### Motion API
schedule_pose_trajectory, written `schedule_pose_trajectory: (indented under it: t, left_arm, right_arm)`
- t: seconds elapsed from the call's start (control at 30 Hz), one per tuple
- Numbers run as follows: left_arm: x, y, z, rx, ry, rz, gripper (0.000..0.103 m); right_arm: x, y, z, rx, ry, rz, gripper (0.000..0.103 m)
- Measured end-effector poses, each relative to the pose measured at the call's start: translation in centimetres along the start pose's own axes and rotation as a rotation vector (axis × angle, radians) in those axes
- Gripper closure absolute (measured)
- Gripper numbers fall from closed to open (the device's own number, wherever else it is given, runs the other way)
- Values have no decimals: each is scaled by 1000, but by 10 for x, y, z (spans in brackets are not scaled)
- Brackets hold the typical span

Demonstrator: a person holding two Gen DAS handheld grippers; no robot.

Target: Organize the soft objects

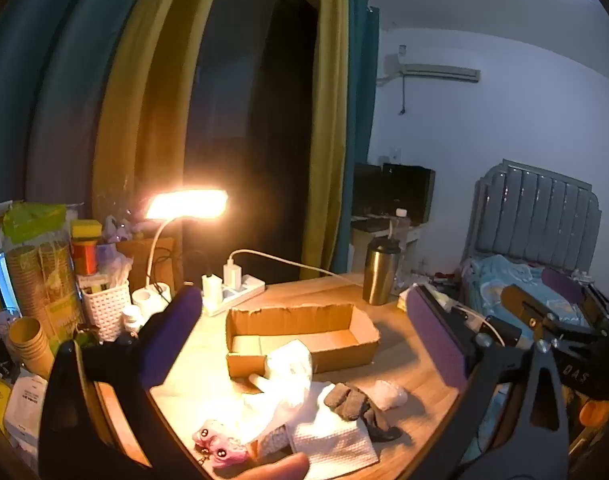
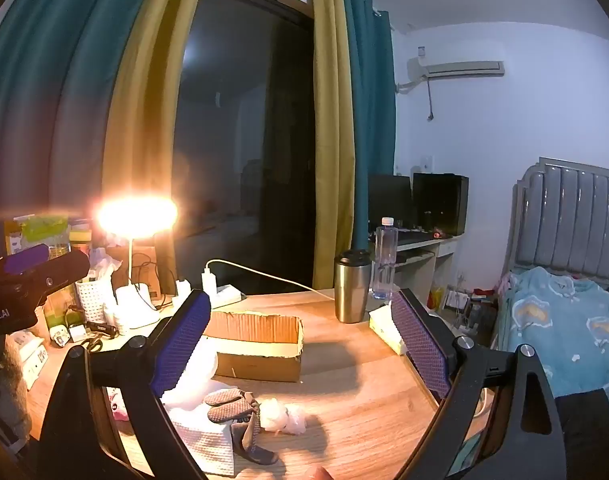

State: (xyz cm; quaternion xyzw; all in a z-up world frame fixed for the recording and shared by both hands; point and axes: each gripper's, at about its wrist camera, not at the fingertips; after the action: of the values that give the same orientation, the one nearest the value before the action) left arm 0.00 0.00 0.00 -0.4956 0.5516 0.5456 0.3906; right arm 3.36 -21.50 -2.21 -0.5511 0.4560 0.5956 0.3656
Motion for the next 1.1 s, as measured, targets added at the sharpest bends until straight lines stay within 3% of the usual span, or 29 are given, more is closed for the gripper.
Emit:
schedule_pose_trajectory:
  t: [1.1]
  left_arm:
    - [-2, 2, 2, -18, 0, -16, 0]
  right_arm:
    - [0, 0, -2, -1, -4, 3, 9]
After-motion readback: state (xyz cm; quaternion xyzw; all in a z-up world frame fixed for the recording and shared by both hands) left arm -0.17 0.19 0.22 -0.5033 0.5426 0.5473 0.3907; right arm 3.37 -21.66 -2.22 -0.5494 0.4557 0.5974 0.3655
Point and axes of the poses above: each gripper's, at about its wrist camera, not at the fingertips, and y roughly against the way its jaws point, z to its left, x to its underside, and after that the axes turned 5 degrees about -x, right-handed
